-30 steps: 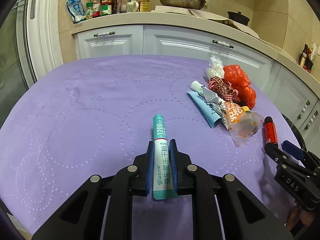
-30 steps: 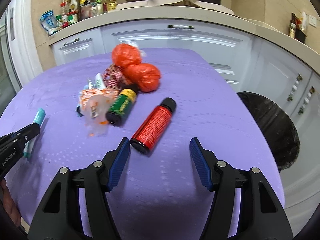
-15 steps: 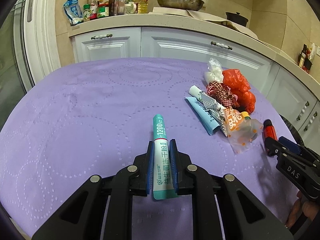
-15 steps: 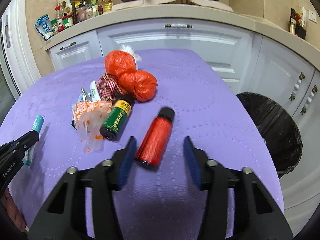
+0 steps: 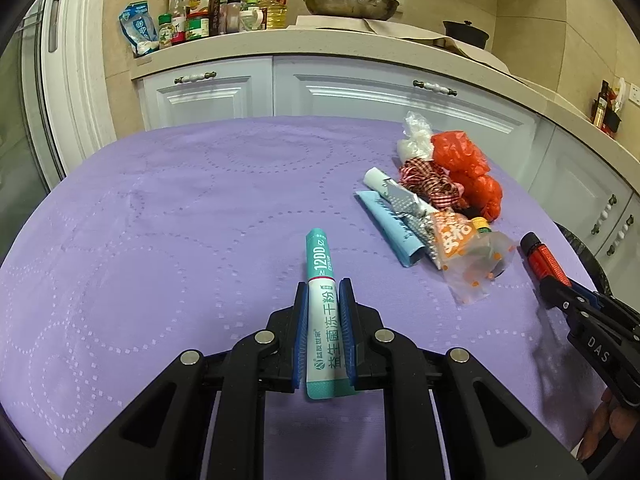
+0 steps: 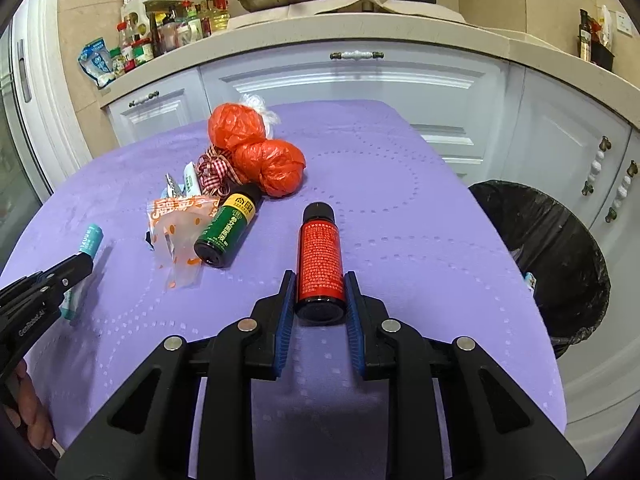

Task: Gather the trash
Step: 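Grasp the red bottle with the right tool, then carry the teal tube and red bottle over the bin and release both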

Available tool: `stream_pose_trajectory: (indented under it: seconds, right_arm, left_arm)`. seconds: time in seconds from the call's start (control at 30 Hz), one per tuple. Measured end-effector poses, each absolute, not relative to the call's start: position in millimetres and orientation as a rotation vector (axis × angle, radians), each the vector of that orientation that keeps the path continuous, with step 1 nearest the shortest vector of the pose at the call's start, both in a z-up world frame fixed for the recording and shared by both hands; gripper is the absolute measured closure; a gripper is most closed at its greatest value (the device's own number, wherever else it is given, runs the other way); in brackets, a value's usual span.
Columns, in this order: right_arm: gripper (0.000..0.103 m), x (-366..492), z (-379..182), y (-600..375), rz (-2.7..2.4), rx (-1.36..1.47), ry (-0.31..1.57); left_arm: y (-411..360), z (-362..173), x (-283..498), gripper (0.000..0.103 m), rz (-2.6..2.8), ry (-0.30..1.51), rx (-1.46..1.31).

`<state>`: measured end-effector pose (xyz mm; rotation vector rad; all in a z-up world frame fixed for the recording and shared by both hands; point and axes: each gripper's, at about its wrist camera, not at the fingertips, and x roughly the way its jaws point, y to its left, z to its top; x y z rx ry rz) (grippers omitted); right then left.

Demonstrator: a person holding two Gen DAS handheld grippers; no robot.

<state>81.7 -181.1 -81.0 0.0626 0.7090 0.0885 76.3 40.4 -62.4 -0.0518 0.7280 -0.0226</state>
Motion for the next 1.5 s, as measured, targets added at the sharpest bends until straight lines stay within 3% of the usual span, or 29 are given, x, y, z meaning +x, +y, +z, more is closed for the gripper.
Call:
stream_pose_trajectory:
  seconds: [0.57,1.5]
  right_arm:
    - [0.08,54,-59,-232,0.042,0.071,0.57]
    - [0.08,45,-64,-418,-0.269,0.167,0.47]
  left_arm:
    - [-31,-43,70,0.087,-0.151,0.67,-0.006]
    - [-243,-30,90,0.087,-0.454,0.57,0.189]
